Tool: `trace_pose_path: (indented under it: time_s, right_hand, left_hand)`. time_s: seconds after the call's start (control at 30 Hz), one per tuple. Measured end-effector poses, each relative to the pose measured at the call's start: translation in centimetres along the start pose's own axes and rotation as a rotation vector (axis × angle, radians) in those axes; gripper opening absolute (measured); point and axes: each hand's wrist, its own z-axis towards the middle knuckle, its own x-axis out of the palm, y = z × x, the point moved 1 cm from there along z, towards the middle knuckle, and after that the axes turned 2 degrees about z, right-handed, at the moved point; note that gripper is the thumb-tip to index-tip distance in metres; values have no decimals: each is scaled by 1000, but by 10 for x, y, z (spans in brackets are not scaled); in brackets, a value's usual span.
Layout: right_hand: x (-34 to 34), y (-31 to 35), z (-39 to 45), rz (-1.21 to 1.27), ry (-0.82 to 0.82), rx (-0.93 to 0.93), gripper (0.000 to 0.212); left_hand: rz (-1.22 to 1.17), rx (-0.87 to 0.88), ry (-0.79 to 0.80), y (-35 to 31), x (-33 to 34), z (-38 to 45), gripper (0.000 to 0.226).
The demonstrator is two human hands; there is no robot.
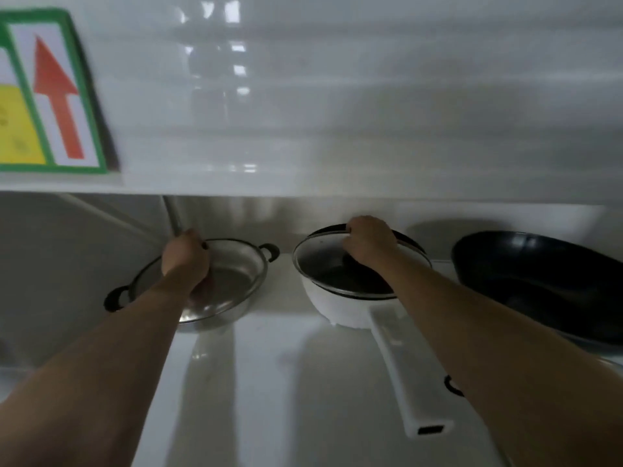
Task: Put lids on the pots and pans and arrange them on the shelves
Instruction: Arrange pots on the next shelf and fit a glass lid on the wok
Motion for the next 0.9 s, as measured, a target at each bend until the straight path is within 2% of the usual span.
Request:
trace_pose_path:
  time_s: [0.27,0.57,0.9]
  right_hand:
    - [9,-10,-1,-42,-17,-57,41]
    - [11,-13,-1,-81,-29,-76,42]
    - [16,-12,1,-58,-64,-50,42]
  left_hand:
    - [17,-15,-1,2,5,5,22]
    - [21,15,-34,6,11,12,22]
    - [12,21,31,14,5,11,25]
